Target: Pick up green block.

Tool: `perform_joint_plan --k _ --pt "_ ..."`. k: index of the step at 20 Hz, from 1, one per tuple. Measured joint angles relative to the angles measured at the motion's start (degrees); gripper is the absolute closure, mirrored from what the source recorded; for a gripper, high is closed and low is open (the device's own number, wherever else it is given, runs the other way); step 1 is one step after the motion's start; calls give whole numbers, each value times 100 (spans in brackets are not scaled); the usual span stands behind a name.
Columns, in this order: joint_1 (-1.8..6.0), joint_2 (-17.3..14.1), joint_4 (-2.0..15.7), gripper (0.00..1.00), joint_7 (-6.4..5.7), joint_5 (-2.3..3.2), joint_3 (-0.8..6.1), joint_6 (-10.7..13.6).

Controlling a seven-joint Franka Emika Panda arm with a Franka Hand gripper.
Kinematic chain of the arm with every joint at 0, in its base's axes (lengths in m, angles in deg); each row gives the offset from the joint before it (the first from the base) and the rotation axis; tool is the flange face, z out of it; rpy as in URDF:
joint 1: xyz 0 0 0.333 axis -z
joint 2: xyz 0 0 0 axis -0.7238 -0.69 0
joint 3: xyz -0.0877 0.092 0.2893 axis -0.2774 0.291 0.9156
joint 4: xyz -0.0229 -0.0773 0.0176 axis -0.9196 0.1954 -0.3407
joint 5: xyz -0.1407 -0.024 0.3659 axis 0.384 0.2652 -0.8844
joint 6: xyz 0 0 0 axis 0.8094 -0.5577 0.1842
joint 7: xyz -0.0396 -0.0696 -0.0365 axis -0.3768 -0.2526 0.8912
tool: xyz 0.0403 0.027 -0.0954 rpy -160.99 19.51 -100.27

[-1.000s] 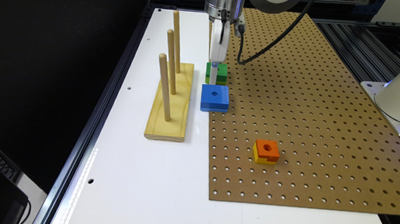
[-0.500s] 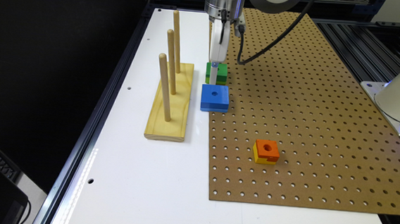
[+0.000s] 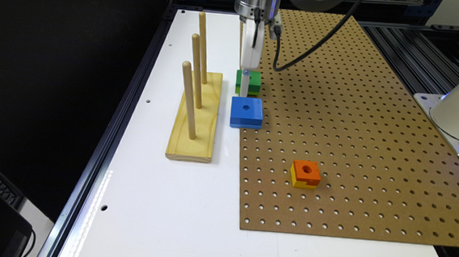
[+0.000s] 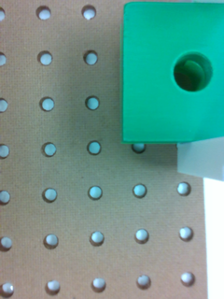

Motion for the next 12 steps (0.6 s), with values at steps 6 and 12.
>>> perform_joint_plan --k 6,12 --pt "1 447 -48 100 0 0 18 452" --pt "1 804 -50 100 0 0 22 747"
